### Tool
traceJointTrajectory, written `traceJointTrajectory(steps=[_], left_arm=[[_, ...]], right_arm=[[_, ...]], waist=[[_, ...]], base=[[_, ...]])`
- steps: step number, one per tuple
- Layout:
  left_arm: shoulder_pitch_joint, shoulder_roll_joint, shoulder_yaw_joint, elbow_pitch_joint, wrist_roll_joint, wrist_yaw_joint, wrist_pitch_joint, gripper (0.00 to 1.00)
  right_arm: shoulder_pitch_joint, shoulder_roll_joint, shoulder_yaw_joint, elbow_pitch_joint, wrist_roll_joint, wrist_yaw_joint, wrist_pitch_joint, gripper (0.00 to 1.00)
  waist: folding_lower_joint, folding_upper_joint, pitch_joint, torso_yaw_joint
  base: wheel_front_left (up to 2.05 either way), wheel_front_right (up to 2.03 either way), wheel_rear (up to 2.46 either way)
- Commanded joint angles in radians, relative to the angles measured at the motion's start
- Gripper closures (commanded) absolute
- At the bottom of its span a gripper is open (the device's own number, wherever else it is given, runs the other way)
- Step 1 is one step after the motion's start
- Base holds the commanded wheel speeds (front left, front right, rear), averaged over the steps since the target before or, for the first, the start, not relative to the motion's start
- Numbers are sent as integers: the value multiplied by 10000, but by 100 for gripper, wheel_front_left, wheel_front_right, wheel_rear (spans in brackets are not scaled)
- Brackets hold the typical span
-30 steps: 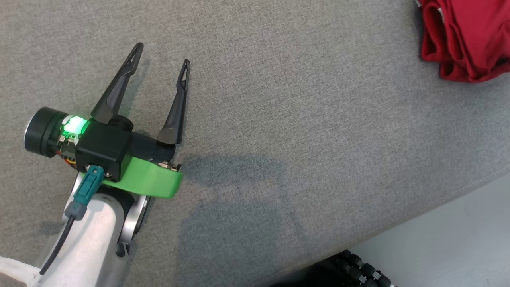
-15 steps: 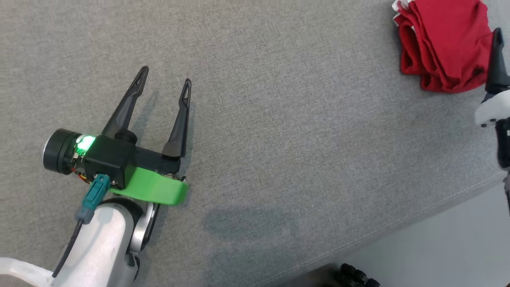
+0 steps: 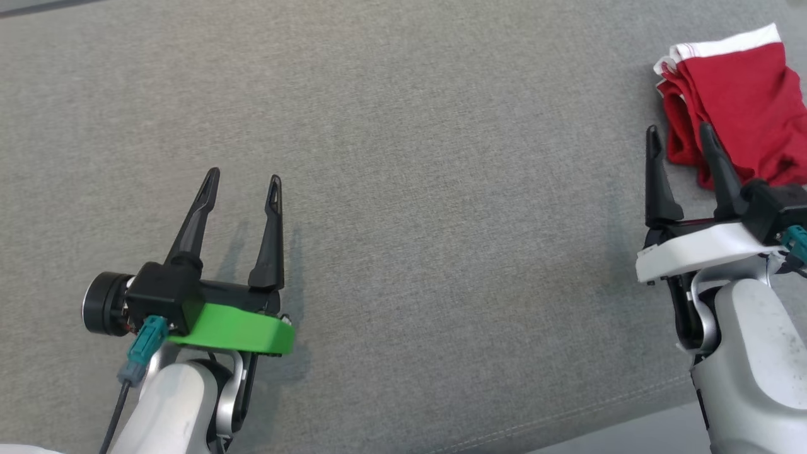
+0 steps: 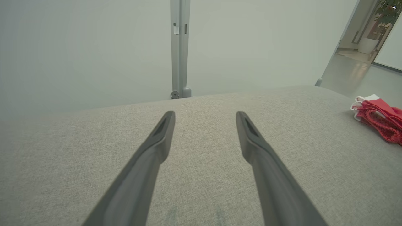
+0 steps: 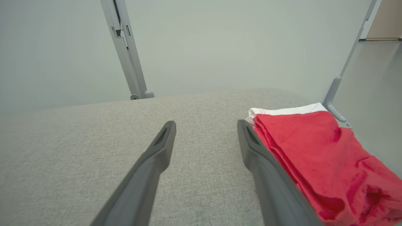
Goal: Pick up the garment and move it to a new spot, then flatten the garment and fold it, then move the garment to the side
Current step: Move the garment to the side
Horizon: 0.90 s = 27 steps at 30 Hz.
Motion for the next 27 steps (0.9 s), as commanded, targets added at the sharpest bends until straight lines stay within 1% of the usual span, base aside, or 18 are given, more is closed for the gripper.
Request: traceJointTrajectory(steps=[1,7,12,20,27], left_arm=[[145,-7,65,53,-92,51,-84,0],[545,-88,287,306,-374,217,-340,0],[931,-102,396,486,-553,255,-485,0],[1570,20,302,681,-684,286,-438,0],[1978,150,303,800,-804,371,-252,0]], right_arm=[[228,63,26,-157,-87,-14,-22,0],[854,322,233,-565,-262,-14,-22,0],[1349,386,238,-642,-410,-14,54,0],[2320,444,227,-1070,-503,-14,410,0],[3279,564,-16,-1812,-590,-14,857,0]], waist=[[0,0,-659,721],[0,0,-1152,1456],[0,0,-1633,1857],[0,0,-2450,1899],[0,0,-3038,1891]], base=[[0,0,0],[0,0,0],[0,0,0],[0,0,0],[0,0,0]])
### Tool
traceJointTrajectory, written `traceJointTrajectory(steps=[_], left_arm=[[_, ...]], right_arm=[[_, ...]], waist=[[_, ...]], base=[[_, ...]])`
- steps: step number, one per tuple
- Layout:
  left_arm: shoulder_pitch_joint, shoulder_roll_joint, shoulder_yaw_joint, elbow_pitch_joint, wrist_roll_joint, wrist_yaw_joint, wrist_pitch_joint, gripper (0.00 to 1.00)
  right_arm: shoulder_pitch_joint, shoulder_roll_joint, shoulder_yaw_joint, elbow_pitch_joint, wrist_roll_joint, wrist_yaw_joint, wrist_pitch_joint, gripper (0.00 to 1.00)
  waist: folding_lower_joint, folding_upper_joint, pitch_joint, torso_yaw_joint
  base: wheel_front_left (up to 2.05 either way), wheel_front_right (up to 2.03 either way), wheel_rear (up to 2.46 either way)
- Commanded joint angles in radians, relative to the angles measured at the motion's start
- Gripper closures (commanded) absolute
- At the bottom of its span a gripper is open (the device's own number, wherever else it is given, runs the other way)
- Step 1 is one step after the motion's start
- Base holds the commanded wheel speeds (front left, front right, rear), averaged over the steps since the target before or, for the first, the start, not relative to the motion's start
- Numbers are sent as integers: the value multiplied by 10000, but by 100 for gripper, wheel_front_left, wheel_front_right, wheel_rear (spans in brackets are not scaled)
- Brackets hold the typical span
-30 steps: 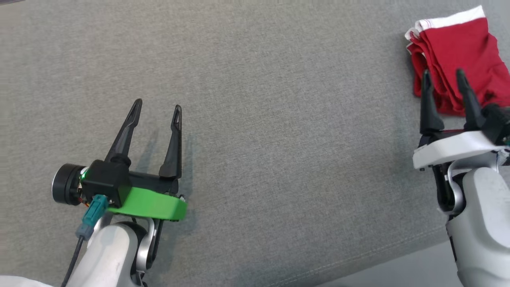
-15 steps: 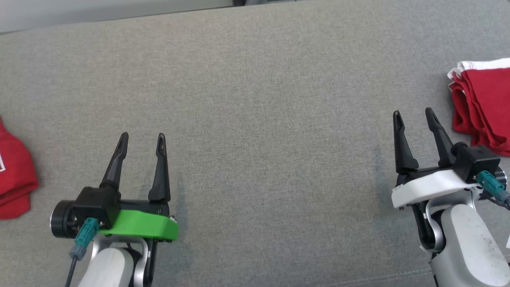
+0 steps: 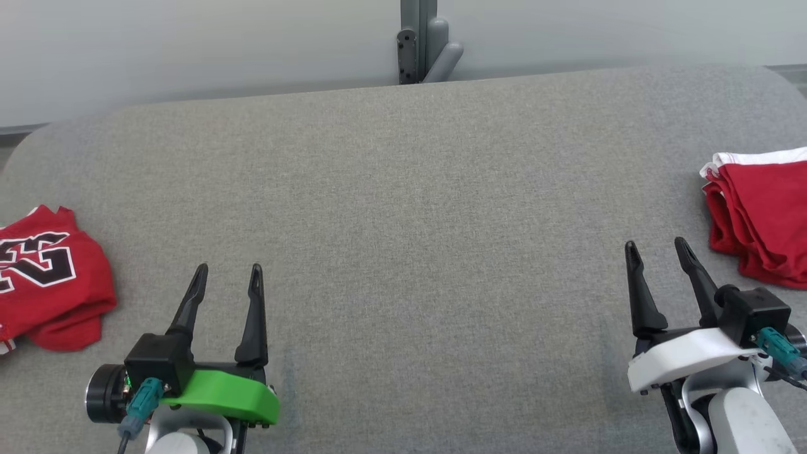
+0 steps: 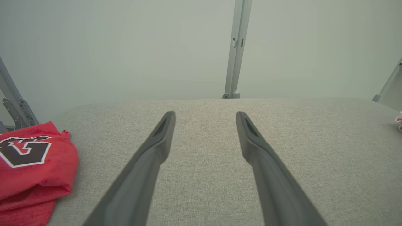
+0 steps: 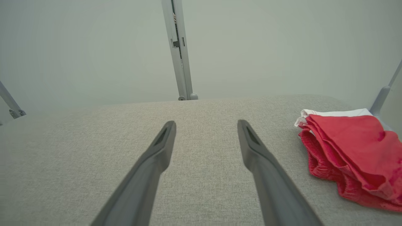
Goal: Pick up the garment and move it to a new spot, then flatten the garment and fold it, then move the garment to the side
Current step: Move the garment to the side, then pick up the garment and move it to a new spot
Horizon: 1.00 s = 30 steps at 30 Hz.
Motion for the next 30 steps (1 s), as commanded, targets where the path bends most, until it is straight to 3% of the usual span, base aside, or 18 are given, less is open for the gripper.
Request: traceJointTrajectory(steps=[1,17,30], left_arm=[[221,75,17,-7,-85,73,26,0],[858,456,136,-152,-225,232,262,0],[818,471,98,-229,-254,425,345,0]], right_arm=[[275,46,-81,-187,-76,-14,99,0],[1622,273,-283,-1475,-363,-14,882,0],[1714,369,-326,-1563,-336,-14,971,0]], waist=[[1,0,-353,44],[1,0,-1094,52],[1,0,-1094,109]], base=[[0,0,0],[0,0,0],[0,0,0]])
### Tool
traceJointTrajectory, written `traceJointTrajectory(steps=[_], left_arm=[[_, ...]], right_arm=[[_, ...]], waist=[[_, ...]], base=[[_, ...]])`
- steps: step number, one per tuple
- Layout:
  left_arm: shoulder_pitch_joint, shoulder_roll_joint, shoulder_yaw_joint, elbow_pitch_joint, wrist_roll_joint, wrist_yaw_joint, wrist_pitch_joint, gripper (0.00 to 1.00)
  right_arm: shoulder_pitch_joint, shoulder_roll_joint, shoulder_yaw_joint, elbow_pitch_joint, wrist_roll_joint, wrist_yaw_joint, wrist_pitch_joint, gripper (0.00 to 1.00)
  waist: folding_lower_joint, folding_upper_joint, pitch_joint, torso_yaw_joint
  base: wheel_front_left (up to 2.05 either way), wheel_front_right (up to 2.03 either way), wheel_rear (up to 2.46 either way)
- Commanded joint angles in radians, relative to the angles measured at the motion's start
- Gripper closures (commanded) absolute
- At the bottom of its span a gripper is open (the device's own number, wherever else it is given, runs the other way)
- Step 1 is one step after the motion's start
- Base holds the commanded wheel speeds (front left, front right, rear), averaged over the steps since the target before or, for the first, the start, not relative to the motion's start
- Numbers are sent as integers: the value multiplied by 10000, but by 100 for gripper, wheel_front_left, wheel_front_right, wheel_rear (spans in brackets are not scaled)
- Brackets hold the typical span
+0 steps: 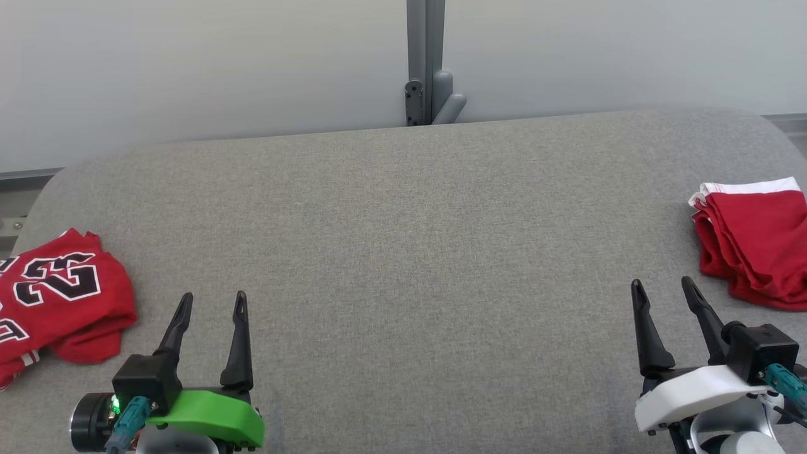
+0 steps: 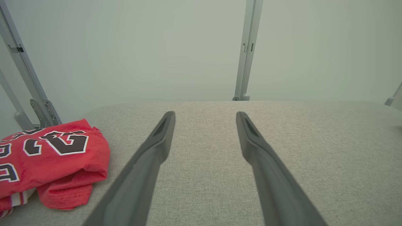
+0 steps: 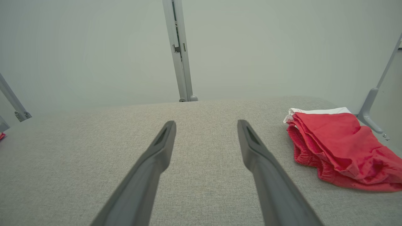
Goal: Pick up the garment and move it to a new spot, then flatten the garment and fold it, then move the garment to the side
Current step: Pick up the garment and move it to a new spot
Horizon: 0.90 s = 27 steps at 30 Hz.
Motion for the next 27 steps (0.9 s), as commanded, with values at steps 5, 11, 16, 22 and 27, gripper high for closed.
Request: traceJointTrajectory(steps=[5,11,16,22,27], left_arm=[[25,30,14,-52,-7,128,-25,0],[-313,17,118,-34,-132,65,-151,0],[-617,-42,193,-1,-169,61,-304,0],[-829,-8,328,103,-196,55,-472,0],[-886,113,441,134,-231,18,-575,0]], right_arm=[[98,26,-38,-1,-84,-14,39,0],[130,42,-117,-167,-85,-14,46,0],[26,56,-39,-370,-89,-14,65,0],[-136,59,118,-519,-62,-14,101,0],[-243,52,243,-550,-6,-13,91,0]], waist=[[1,0,-4,56],[1,0,106,575],[1,0,308,1498],[1,0,398,2621],[1,0,386,3631]], base=[[0,0,0],[0,0,0],[0,0,0],[0,0,0],[0,0,0]])
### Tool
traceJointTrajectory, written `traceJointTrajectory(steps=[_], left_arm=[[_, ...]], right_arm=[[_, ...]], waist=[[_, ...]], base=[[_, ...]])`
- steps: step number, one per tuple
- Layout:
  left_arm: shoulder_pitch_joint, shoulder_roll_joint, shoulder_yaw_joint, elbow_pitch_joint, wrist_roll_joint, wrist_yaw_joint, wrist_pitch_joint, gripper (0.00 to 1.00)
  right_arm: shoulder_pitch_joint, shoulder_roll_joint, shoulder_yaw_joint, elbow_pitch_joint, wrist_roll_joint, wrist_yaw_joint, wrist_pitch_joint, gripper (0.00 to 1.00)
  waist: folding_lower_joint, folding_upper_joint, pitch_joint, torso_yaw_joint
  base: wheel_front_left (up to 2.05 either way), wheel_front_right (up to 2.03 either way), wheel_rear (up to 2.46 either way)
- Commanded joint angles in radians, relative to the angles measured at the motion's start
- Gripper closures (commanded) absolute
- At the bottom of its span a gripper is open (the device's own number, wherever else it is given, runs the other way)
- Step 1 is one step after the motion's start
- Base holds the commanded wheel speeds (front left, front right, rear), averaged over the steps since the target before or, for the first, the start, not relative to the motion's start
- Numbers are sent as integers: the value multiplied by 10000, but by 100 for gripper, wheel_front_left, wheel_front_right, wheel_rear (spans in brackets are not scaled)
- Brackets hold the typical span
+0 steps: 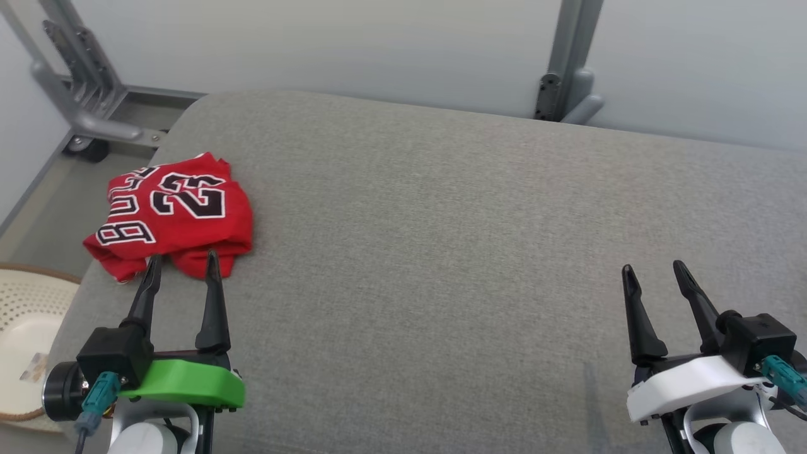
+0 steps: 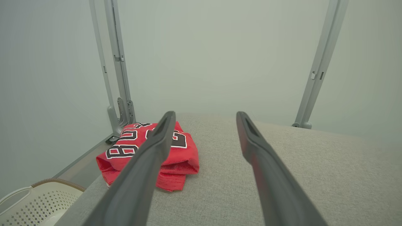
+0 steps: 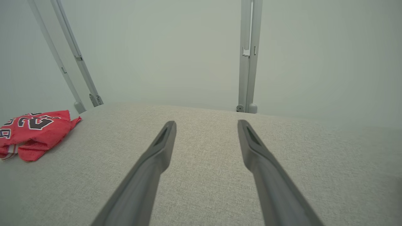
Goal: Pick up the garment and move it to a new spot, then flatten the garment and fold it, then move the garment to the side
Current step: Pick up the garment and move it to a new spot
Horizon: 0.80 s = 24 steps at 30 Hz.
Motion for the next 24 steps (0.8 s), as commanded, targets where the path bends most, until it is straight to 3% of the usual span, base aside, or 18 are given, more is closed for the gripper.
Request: traceJointTrajectory(steps=[1,9,24], left_arm=[[-85,88,52,4,-36,-14,-61,0],[25,191,71,-121,-101,-36,-82,0],[-94,180,30,-275,-209,-56,-143,0]], right_arm=[[-112,-15,54,-51,17,-14,19,0],[-122,15,138,-73,43,-14,15,0],[-146,50,144,-100,47,-14,7,0]], waist=[[0,0,84,1124],[0,0,60,1908],[0,0,141,2148]], base=[[0,0,0],[0,0,0],[0,0,0]])
